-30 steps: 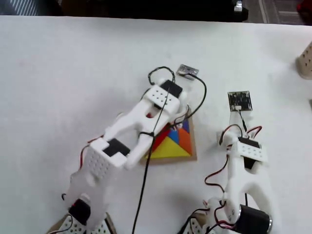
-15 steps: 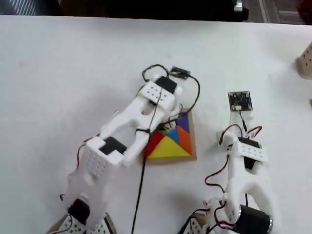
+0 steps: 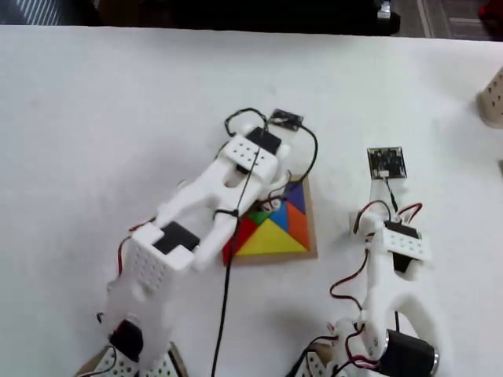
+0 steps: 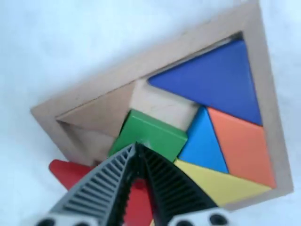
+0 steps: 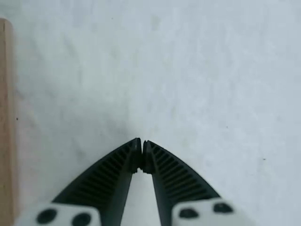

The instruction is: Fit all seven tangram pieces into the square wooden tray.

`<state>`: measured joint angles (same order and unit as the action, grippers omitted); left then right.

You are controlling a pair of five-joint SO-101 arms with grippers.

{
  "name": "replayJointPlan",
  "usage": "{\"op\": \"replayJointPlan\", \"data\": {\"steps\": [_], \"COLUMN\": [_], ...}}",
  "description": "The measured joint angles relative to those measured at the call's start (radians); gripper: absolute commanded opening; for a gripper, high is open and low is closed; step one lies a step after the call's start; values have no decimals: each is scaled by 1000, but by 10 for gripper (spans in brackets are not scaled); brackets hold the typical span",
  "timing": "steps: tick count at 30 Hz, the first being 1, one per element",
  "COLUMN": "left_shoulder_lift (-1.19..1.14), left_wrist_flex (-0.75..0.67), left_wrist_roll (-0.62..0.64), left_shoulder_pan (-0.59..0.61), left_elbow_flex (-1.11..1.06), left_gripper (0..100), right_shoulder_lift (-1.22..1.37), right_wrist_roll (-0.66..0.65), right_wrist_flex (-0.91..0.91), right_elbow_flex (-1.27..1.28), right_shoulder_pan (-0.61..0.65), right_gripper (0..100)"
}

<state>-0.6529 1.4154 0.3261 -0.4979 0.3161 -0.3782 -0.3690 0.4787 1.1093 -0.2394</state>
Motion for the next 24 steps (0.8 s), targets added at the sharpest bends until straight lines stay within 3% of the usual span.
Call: {"op": "replayJointPlan", "data": {"steps": [13,17,24], "left_shoulder_lift": [0,0,14], "left_wrist_flex": [-103,-146,-144], "left_wrist_roll": [0,-57,-57], "left_shoulder_pan": [-9,-25,-34], "left_elbow_flex": [0,0,-2], "left_gripper": [21,21,21], "right_shoulder_lift": [0,0,0], "right_wrist_roll": [0,0,0], "right_wrist_flex": [0,0,0], "right_elbow_flex": [0,0,0], "right_shoulder_pan": [0,0,0], "right_gripper": [17,17,17]}}
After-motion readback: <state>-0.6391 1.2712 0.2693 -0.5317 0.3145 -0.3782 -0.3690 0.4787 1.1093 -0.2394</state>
